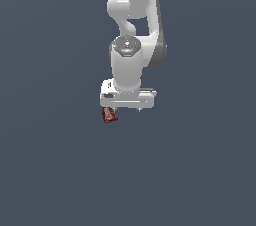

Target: Pick up the object and move it to a goal position.

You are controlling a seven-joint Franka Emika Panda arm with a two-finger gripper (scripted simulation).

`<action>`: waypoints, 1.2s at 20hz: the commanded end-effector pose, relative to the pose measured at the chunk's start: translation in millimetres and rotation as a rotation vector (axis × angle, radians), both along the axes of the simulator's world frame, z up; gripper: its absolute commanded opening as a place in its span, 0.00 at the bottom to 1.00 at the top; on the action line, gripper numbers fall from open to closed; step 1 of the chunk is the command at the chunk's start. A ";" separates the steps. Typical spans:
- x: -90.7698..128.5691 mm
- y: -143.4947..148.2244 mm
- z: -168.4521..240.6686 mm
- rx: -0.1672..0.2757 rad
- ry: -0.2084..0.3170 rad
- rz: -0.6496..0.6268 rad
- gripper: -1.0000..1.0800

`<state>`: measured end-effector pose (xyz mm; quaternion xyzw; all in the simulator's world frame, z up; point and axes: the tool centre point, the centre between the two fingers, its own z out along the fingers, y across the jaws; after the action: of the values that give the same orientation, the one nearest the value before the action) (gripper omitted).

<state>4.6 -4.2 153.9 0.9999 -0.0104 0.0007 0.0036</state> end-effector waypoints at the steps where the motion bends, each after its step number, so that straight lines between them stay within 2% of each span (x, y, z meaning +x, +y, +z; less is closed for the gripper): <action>1: 0.0 0.0 0.0 0.000 0.000 0.000 0.96; 11: 14.1 -15.7 30.3 -0.004 -0.062 -0.034 0.96; 24: 2.4 -31.9 5.9 -0.005 -0.047 0.032 0.96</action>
<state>9.7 -32.1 165.2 0.9996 -0.0014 0.0260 0.0058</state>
